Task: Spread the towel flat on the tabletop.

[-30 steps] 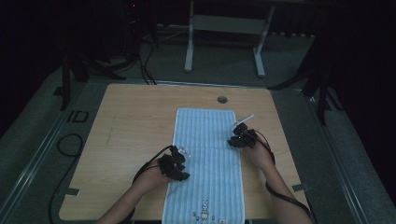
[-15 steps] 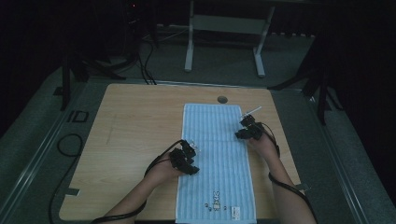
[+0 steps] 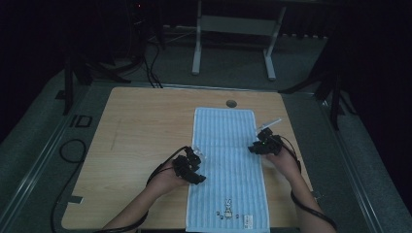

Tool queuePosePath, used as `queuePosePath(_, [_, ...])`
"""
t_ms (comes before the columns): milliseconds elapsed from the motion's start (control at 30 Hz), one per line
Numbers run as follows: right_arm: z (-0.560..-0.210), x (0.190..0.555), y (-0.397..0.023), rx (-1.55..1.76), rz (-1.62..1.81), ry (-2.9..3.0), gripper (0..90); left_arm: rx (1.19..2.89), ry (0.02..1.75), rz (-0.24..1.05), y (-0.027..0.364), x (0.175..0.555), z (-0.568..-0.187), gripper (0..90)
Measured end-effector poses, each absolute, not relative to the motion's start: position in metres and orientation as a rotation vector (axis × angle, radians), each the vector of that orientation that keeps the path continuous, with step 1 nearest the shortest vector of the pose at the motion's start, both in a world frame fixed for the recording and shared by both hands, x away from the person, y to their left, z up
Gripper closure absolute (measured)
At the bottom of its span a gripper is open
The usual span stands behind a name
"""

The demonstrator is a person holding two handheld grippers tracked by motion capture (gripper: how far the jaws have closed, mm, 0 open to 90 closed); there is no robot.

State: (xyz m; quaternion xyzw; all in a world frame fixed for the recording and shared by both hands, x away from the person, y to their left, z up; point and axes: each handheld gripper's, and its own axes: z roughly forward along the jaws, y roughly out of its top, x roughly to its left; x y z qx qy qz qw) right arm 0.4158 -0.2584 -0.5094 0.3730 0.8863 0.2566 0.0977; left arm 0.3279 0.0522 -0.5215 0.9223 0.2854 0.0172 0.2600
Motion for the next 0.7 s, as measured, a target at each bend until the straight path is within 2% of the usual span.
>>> queuePosePath(267, [-0.522, 0.371, -0.261, 1.022, 0.787, 2.691, 59.7, 2.529, 0.752, 0.055, 0.052, 0.32, -0.531, 48.2])
queuePosePath(700, [-0.531, 0.349, -0.266, 1.026, 0.72, 2.672, 58.3, 2.544, 0.716, 0.042, 0.047, 0.311, -0.531, 46.7])
